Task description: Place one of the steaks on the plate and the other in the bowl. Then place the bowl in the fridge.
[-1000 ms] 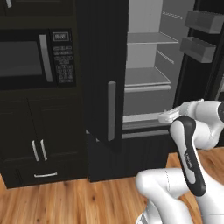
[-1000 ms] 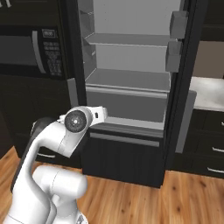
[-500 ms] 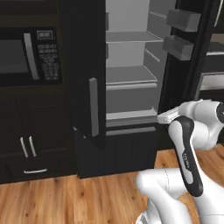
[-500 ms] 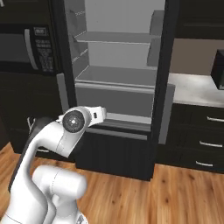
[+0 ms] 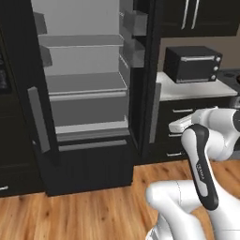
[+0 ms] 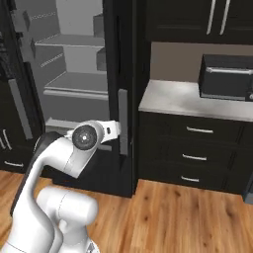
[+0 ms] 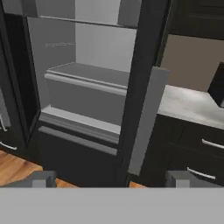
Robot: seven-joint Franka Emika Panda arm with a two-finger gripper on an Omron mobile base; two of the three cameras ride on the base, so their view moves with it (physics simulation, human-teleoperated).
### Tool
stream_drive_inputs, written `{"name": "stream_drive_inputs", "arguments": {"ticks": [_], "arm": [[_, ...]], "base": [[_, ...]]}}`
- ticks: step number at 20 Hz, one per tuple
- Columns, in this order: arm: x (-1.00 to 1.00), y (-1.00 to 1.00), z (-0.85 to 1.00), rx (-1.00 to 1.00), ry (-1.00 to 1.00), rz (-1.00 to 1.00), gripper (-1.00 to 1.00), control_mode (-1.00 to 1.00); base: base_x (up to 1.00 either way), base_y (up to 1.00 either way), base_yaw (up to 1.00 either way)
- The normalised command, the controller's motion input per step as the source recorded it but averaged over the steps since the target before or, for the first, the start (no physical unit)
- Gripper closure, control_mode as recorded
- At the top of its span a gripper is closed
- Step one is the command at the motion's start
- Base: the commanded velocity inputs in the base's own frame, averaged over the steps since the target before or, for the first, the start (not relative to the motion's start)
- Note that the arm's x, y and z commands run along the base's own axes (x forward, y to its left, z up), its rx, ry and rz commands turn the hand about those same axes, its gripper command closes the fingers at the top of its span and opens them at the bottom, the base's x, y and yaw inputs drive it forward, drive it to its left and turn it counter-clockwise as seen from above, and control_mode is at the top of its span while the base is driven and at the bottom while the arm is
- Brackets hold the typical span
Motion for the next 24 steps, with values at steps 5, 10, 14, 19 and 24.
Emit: {"name": "stream_drive_inputs", "arguments": {"ticks": [5, 10, 14, 19, 24], "arm": [[0.00, 0.00, 0.00, 0.00, 0.00, 0.00, -1.00, 1.00], [0.00, 0.00, 0.00, 0.00, 0.00, 0.00, -1.00, 1.00], [0.00, 0.00, 0.00, 0.00, 0.00, 0.00, -1.00, 1.00], [0.00, 0.00, 0.00, 0.00, 0.00, 0.00, -1.00, 1.00], [0.00, 0.00, 0.00, 0.00, 0.00, 0.00, -1.00, 1.00]], "base": [[0.04, -1.00, 0.00], [0.07, -1.00, 0.00], [0.08, -1.00, 0.00], [0.13, -1.00, 0.00], [0.02, -1.00, 0.02]]}}
